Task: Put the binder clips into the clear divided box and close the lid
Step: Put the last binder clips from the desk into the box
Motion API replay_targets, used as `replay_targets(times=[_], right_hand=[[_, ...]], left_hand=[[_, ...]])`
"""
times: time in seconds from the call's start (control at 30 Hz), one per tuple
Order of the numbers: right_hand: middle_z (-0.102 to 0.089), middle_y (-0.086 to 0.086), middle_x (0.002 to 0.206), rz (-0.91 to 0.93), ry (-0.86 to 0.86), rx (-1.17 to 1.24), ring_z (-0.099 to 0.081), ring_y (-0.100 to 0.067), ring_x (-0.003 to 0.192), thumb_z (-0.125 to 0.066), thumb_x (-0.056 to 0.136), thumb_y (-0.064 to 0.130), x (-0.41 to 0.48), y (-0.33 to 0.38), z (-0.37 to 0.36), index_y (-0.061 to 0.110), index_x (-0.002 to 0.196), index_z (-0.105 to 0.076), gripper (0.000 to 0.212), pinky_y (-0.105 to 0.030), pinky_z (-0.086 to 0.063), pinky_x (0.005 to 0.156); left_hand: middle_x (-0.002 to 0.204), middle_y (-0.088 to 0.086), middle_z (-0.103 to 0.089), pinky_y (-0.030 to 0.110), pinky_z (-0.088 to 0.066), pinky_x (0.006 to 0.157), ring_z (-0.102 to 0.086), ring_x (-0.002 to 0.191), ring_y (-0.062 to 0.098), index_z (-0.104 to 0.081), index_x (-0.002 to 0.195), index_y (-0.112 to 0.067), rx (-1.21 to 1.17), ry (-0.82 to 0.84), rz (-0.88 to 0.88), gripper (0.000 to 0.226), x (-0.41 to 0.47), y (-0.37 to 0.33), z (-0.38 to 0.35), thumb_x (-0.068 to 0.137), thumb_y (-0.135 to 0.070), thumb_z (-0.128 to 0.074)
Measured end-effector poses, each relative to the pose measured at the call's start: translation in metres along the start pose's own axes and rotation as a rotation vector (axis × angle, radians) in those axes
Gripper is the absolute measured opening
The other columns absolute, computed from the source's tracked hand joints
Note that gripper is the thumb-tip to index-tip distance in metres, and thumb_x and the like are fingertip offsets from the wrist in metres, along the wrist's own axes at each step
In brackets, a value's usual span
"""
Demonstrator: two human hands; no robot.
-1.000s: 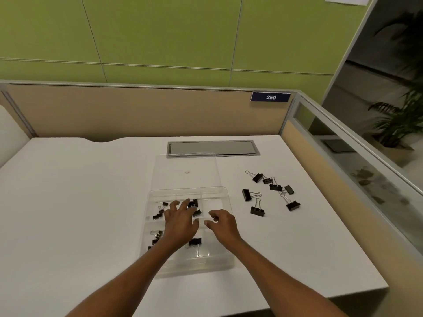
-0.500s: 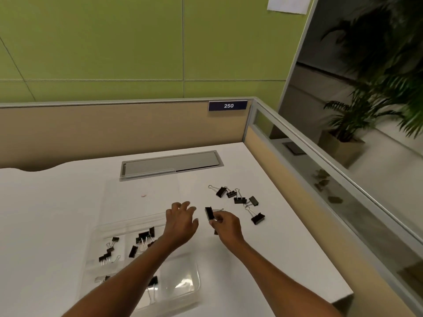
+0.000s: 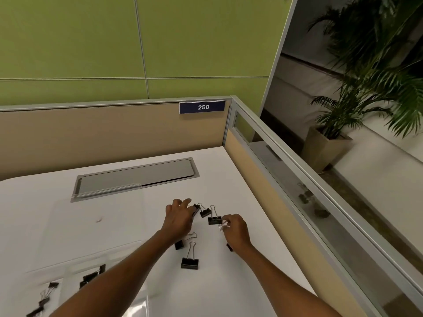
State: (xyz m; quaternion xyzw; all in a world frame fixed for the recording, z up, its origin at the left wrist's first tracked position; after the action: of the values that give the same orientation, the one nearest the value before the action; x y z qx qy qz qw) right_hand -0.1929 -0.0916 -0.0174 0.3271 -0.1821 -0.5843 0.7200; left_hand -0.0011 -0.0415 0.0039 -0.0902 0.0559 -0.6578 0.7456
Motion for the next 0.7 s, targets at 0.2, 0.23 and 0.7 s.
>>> replay_targets(times=[0.2,0.23,0.7], right_hand=[[-0.049,-0.01,0.124,-0.01,0.059,-0.112,-0.057,-0.023,0.111,-0.059,0.082,-0.009,0.044,-0.026,0.001,0.012,0.124,-0.061,0.046,-0.029,-0.051,0.093],[-0.048,-0.01,0.125,-0.005,0.072,-0.132,-0.056,-0.023,0.113,-0.06,0.083,-0.007,0.05,-0.03,-0.001,0.013,0.125,-0.06,0.047,-0.031,-0.052,0.093],[-0.047,-0.01,0.128,0.124,0.232,-0.387,-0.041,-0.025,0.123,-0.067,0.085,0.009,0.074,-0.05,-0.007,0.02,0.133,-0.053,0.051,-0.038,-0.051,0.091]], left_hand=[[0.151,0.009,-0.032,0.047,-0.034,0.091,-0.037,0.124,0.039,-0.048,0.132,-0.02,0.037,0.072,-0.115,0.047,0.04,0.004,-0.018,0.086,-0.01,-0.056],[0.151,0.008,-0.033,0.047,-0.034,0.09,-0.039,0.123,0.039,-0.047,0.133,-0.022,0.045,0.085,-0.14,0.05,0.045,0.005,-0.023,0.085,-0.008,-0.056],[0.133,-0.001,-0.054,0.043,-0.04,0.085,-0.048,0.118,0.033,-0.047,0.132,-0.024,0.275,0.208,-0.447,0.057,0.085,0.0,-0.048,0.079,-0.007,-0.06]])
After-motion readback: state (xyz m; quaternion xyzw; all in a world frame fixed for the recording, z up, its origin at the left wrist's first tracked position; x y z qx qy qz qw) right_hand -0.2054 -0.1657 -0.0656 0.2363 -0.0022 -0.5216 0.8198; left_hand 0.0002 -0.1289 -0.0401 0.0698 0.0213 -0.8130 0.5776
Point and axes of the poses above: each hand's wrist, its own x-axis towards the middle knuckle, its own z-axis out of the back of the hand, y = z × x, the point moved 2 cm from there along x, towards the middle knuckle
